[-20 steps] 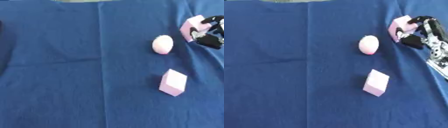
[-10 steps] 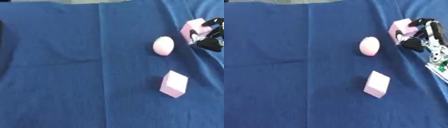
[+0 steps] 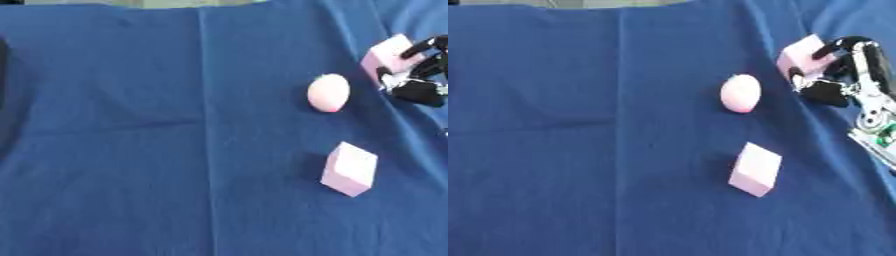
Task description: Pick up the objects with one hand, pass them to the other hand, and then place them into the box on the other side of the table.
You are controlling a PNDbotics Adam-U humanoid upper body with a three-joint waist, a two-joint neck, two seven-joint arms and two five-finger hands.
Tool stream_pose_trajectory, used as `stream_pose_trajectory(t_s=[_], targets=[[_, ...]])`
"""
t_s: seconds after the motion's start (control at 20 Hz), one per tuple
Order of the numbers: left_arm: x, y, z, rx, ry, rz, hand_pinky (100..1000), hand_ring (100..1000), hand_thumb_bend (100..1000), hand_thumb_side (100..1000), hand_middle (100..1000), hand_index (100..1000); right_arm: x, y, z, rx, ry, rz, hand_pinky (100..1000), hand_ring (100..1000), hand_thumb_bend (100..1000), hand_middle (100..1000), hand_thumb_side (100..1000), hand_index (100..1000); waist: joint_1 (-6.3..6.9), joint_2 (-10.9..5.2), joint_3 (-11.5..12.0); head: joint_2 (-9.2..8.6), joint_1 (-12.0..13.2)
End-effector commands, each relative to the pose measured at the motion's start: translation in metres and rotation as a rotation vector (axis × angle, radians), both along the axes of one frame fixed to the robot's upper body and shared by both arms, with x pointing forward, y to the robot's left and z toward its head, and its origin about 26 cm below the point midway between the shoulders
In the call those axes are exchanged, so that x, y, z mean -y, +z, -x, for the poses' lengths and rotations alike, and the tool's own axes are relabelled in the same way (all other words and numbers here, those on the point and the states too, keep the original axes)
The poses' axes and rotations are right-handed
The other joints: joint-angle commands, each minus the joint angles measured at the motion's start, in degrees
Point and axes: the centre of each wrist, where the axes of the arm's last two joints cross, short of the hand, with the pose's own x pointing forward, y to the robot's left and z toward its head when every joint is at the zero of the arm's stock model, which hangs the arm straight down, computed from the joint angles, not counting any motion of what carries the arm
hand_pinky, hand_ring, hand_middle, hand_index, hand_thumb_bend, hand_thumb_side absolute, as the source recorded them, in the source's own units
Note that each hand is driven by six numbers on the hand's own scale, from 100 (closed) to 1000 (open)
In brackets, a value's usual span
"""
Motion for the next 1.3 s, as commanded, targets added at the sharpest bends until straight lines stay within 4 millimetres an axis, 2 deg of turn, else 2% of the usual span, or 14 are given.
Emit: stream_pose_trajectory(t_s=[0.05,0.25,0.5,0.95,1.3], targets=[[-0.002,0.006,0.003,0.023,0.001,-0.021,950,793,151,912,813,799,-0.004,0.006,0.002,0.005,0.017,0.006,556,512,418,583,100,586,-0.07,-1.79,-0.12,-0.56,0.26],[-0.002,0.006,0.004,0.021,0.001,-0.024,950,793,152,910,813,799,-0.006,0.007,0.004,0.011,0.031,-0.011,546,505,242,575,100,574,-0.14,-2.22,-0.41,-0.38,0.63],[-0.003,0.005,0.004,0.016,0.003,-0.025,950,793,153,909,813,799,-0.006,0.007,0.005,0.031,0.025,-0.036,526,495,100,565,100,558,-0.23,-2.65,-0.66,-0.19,0.91],[-0.004,0.003,0.003,0.010,0.005,-0.026,950,794,153,908,813,799,-0.011,0.009,0.007,0.058,0.030,-0.059,509,488,100,559,100,547,-0.16,-3.20,-1.21,0.14,1.23],[-0.006,0.001,0.004,0.002,0.012,-0.028,950,794,153,903,815,799,-0.020,0.012,0.012,0.075,0.061,-0.051,491,474,100,544,100,529,0.03,-4.27,-2.15,0.84,1.96]])
